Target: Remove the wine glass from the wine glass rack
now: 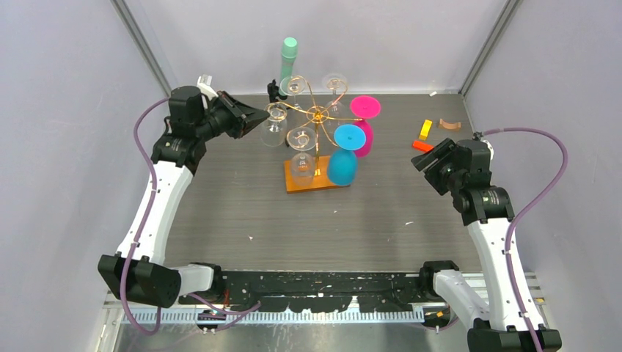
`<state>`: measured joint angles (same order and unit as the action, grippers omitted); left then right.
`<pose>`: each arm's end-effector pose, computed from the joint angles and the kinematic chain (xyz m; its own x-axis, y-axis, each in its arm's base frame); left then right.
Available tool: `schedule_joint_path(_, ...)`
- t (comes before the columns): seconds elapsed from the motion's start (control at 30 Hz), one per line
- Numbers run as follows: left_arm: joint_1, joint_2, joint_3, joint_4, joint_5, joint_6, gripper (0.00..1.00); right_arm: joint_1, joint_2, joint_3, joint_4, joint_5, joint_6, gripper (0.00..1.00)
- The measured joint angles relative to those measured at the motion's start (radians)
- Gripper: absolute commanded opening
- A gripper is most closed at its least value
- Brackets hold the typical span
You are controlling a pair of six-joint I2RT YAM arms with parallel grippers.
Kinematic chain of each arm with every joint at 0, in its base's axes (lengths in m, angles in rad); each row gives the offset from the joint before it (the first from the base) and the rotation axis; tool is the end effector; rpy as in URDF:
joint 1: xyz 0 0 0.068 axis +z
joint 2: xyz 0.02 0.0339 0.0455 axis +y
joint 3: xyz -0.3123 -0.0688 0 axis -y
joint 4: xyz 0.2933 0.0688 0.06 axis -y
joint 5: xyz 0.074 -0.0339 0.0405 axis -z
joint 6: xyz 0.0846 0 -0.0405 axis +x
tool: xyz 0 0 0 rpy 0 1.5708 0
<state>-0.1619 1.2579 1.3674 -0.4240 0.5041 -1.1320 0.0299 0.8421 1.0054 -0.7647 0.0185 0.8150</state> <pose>0.3385 -0.0967 0.4565 -0.6679 -0.6941 -0.2687 -0.0238 0.3808 -0.9243 0.2224 0.0051 0.3636 -0.3985 0.7160 -0.5731 0.4015 0.6981 0.5929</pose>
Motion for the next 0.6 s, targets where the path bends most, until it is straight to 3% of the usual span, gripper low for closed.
schedule_joint_path(0.6, -0.015, -0.021, -0.033, 0.034, 0.0, -0.05, 0.02, 0.0, 0.0, -0.007, -0.001, 0.007, 0.0, 0.61)
